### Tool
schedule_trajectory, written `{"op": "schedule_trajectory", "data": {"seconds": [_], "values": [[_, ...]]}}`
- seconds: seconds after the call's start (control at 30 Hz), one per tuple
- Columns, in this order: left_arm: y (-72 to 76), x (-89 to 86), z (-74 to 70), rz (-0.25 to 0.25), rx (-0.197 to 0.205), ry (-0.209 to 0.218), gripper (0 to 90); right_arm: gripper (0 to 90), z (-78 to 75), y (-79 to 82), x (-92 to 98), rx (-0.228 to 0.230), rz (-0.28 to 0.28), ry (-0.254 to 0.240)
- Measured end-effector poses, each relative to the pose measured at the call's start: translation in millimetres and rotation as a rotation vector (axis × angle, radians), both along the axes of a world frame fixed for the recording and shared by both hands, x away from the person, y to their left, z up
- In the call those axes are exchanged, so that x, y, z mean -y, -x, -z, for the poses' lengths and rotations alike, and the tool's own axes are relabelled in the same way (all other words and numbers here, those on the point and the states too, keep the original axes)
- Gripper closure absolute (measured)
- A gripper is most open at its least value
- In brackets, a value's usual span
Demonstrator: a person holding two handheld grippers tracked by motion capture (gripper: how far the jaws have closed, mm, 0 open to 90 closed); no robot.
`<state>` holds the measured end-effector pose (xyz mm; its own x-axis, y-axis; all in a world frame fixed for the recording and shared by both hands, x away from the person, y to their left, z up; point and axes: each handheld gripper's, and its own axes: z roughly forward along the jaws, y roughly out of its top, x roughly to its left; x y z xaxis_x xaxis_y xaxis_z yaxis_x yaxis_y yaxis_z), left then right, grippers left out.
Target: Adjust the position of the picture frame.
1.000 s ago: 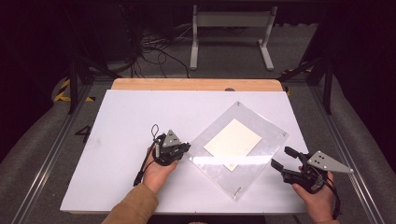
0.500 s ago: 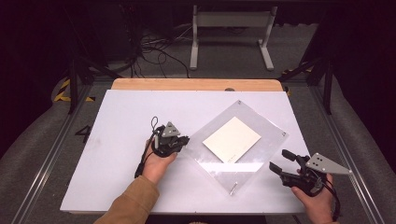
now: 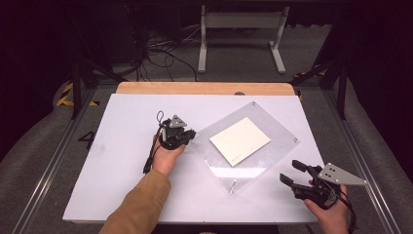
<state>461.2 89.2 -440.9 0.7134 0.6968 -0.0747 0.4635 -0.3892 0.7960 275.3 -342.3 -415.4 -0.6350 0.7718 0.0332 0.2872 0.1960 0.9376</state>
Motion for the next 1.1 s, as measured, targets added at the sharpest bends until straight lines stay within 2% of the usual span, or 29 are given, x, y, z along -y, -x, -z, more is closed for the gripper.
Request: {"op": "schedule_trajectory", "data": {"seconds": [0.13,0.2,0.3,0.33,0.37,0.4,0.47,0.53,0.57,0.63,0.67,0.7,0.73,0.77,0.8,0.9,0.97,1.0,1.03,1.1], "values": [[-9.6,-0.8,8.8,-0.031,-0.008,0.014,84.2,31.5,0.5,1.8,1.6,-0.005,0.0,0.0],[-11.8,-2.5,11.2,-0.032,-0.007,0.039,84.0,31.5,0.9,2.1,1.9,-0.006,0.0,0.002],[-9.9,-0.7,10.3,-0.037,0.006,0.018,83.9,31.5,0.9,2.5,1.0,-0.01,0.001,0.005],[-8.6,-1.6,9.0,-0.039,-0.001,0.038,82.4,31.5,0.9,2.4,0.7,-0.009,0.0,0.007],[-6.8,-2.7,6.5,-0.042,-0.002,0.056,77.2,31.5,0.9,2.4,0.2,-0.01,-0.001,0.007],[-4.9,-3.2,3.3,-0.041,0.014,0.058,69.6,31.5,0.9,2.2,0.1,-0.01,-0.003,0.006],[2.2,-1.7,-4.5,-0.037,0.035,0.039,54.1,31.5,0.9,1.7,0.0,-0.008,-0.004,0.008],[13.5,0.8,-15.3,-0.025,0.078,0.017,44.6,31.4,0.8,1.4,-0.1,-0.008,-0.004,0.008],[17.9,1.6,-19.6,-0.018,0.09,0.006,40.1,31.4,0.7,1.4,-0.2,-0.007,-0.003,0.009],[32.7,4.7,-31.4,0.016,0.127,0.021,36.6,31.4,0.5,1.4,-0.5,-0.009,-0.003,0.01],[32.7,4.7,-31.4,0.016,0.127,0.021,35.6,31.4,0.5,1.4,-0.5,-0.009,-0.003,0.01],[41.5,6.5,-37.5,0.046,0.137,0.039,35.6,31.4,0.5,1.4,-0.7,-0.009,-0.001,0.011],[54.1,10.8,-43.1,0.107,0.141,0.077,34.9,31.4,0.6,1.1,-1.2,-0.01,-0.003,0.011],[61.7,14.4,-44.5,0.142,0.141,0.09,34.8,31.3,0.5,1.1,-1.4,-0.009,-0.003,0.011],[68.8,18.3,-43.9,0.187,0.138,0.099,34.8,31.3,0.3,1.1,-1.5,-0.009,-0.003,0.013],[86.6,28.1,-35.1,0.306,0.095,0.135,33.8,31.2,-0.2,1.7,-1.3,-0.007,-0.005,0.01],[94.1,32.3,-30.0,0.353,0.083,0.166,34.3,31.2,-0.2,1.9,-0.9,-0.007,-0.003,0.01],[94.1,32.3,-30.0,0.353,0.083,0.166,34.3,31.2,-0.2,1.9,-0.8,-0.007,-0.003,0.01],[101.6,39.7,-24.2,0.406,0.063,0.184,34.4,31.2,-0.3,2.0,-0.9,-0.007,-0.004,0.01],[104.4,44.3,-21.9,0.423,0.06,0.176,34.3,31.1,-0.3,2.0,-1.1,-0.006,-0.004,0.009]]}}
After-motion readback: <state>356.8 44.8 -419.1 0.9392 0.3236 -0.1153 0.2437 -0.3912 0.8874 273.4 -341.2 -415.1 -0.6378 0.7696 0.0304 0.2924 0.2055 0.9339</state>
